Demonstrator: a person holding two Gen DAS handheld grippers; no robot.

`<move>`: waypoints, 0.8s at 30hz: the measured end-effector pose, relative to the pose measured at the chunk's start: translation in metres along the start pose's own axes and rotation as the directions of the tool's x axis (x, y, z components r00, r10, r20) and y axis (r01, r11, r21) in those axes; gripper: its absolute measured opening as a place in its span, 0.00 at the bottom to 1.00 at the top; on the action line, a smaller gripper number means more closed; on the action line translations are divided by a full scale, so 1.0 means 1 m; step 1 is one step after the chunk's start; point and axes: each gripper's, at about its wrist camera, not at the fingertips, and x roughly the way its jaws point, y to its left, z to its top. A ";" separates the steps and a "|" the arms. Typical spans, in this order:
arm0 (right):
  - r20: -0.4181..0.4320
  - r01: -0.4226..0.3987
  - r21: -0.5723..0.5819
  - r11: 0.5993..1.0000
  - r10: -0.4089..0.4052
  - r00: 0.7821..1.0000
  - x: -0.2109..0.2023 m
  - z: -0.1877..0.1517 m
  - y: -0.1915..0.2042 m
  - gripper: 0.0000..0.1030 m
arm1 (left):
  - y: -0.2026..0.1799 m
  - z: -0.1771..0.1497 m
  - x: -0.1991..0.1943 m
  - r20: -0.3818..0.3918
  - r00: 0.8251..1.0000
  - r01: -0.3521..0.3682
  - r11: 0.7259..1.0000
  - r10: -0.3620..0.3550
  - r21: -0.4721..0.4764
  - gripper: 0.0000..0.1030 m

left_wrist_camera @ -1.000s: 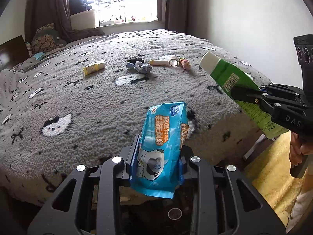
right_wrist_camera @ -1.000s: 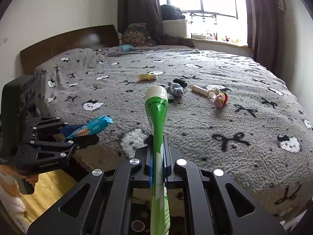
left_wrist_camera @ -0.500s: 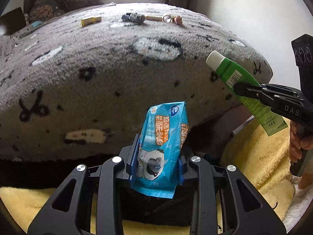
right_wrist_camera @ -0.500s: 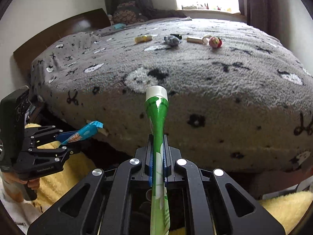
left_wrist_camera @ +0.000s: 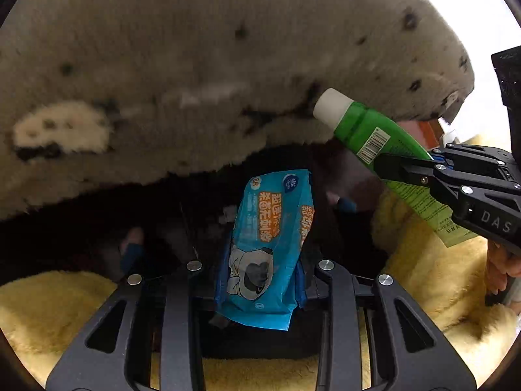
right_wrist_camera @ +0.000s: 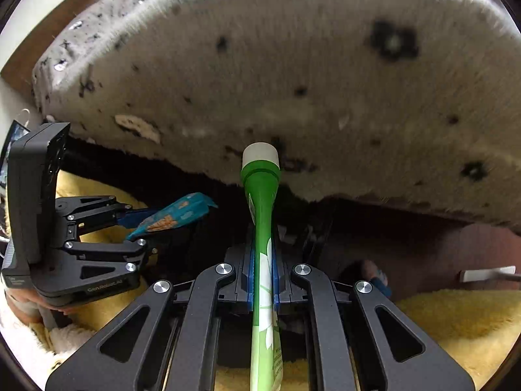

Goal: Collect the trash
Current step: 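Lower the green tube and blue wipe pack below the bed edge toward the bin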

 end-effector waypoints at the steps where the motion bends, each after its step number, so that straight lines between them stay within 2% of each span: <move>1: -0.013 0.003 0.001 1.000 -0.003 1.000 0.005 0.001 0.000 0.09 | 0.003 0.000 0.007 -0.017 1.000 -0.009 1.000 0.009 -0.007 0.29; 6: -0.080 0.043 -0.013 0.999 -0.044 0.996 0.035 -0.001 0.002 0.09 | 0.007 -0.001 0.023 -0.055 0.997 -0.054 0.999 0.053 -0.010 0.29; 10: -0.116 0.057 -0.004 0.998 -0.057 0.992 0.051 -0.007 0.001 0.09 | 0.007 -0.003 0.030 -0.081 0.996 -0.045 0.999 0.044 -0.010 0.29; 17: -0.101 0.048 0.002 0.999 -0.048 0.994 0.049 -0.002 -0.003 0.10 | 0.009 -0.006 0.038 -0.091 0.995 -0.048 0.999 0.047 -0.014 0.30; 20: -0.084 0.052 0.001 0.999 -0.052 0.995 0.045 -0.001 -0.003 0.11 | 0.003 -0.006 0.038 -0.093 0.994 -0.054 0.999 0.052 -0.011 0.36; 21: -0.078 0.055 0.007 0.998 -0.055 0.995 0.044 -0.001 -0.004 0.11 | 0.002 -0.007 0.040 -0.091 0.994 -0.060 0.998 0.059 -0.011 0.44; 22: -0.074 0.062 0.014 0.998 -0.060 0.995 0.041 0.002 -0.005 0.12 | 0.002 -0.007 0.039 -0.085 0.994 -0.069 0.998 0.068 -0.008 0.50; 23: -0.070 0.071 0.022 0.997 -0.069 0.995 0.041 0.004 -0.009 0.26 | 0.000 -0.007 0.039 -0.077 0.994 -0.074 0.997 0.074 -0.005 0.52; 24: -0.062 0.081 0.032 0.996 -0.079 0.995 0.038 0.003 -0.012 0.48 | -0.002 -0.007 0.040 -0.070 0.995 -0.078 0.997 0.078 -0.004 0.55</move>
